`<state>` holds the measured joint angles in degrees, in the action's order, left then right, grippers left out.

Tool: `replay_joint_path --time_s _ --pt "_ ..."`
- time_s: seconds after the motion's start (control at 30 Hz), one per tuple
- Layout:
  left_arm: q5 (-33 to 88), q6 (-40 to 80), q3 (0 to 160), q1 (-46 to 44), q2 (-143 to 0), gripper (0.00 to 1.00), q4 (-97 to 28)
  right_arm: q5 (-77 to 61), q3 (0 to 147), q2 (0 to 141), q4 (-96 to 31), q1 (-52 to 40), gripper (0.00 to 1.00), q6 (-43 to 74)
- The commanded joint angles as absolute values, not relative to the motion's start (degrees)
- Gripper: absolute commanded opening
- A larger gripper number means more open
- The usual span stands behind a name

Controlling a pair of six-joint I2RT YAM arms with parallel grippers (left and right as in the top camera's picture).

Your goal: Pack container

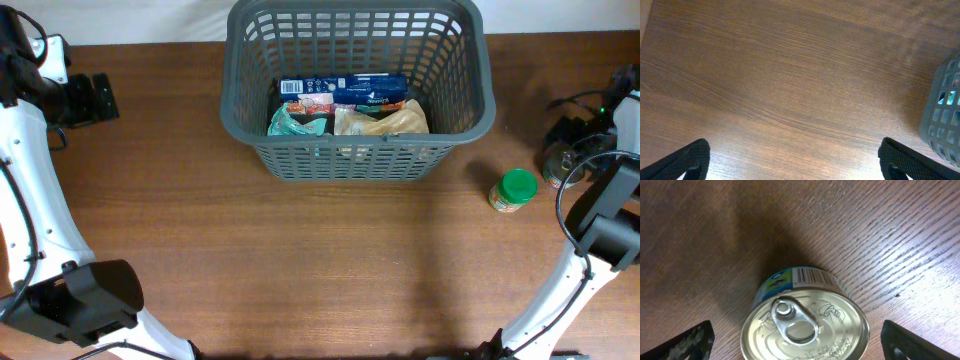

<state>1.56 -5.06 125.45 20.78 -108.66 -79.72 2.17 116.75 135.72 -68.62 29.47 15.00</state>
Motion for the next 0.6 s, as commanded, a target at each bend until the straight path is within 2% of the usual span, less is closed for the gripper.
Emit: replay_joint_path --time_s 0.0,0.57 --pt "2.20 -4.54 125.27 21.15 -108.40 0.99 -79.64 3.70 114.78 136.35 -68.23 30.02 0.99 15.53" --pt "2.20 -4.51 125.27 21.15 -108.40 0.99 -79.64 3.66 110.02 136.38 -61.47 30.13 0.99 15.51"
